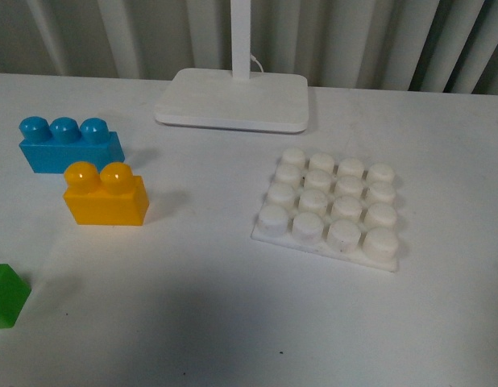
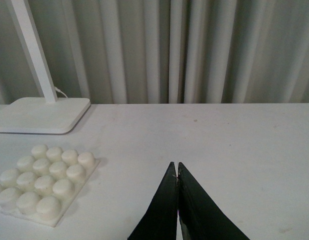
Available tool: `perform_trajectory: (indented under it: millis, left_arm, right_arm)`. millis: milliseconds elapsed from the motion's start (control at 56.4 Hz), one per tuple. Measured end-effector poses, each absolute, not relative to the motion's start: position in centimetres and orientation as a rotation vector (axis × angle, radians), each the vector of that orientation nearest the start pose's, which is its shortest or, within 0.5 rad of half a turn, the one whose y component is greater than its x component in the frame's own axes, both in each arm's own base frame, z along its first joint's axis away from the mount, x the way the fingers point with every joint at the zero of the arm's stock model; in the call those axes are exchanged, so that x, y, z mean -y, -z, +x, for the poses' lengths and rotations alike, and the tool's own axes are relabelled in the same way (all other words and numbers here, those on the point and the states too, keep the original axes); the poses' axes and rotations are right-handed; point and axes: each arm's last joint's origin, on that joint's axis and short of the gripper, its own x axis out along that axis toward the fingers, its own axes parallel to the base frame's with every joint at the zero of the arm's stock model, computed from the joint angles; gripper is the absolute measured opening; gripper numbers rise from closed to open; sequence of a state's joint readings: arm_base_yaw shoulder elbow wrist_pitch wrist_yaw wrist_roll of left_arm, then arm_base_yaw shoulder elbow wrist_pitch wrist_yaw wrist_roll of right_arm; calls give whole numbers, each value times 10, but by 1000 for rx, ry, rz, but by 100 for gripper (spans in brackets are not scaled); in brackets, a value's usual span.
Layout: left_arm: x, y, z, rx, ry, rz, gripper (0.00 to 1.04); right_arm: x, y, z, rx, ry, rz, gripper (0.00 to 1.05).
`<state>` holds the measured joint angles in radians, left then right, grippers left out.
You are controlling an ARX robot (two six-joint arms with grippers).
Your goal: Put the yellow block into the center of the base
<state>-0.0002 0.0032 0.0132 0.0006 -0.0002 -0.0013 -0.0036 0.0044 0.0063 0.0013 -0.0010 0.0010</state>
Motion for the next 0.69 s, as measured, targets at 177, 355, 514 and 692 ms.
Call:
perform_trajectory:
  millis: [177,355,514,692]
  left_arm:
    - [0,-168,97,10,0,-1,98]
    - [0,-168,97,10,0,-1,98]
    - [2,-169,105,-64,70,29,98]
    - [6,-206,134,-65,282,200,98]
  right_arm:
    - [0,-165,98,3,3,1,38]
    - [0,-165,98,3,3,1,69]
    - [0,-165,98,3,3,1,97]
    - [0,-165,98,2,3,1,96]
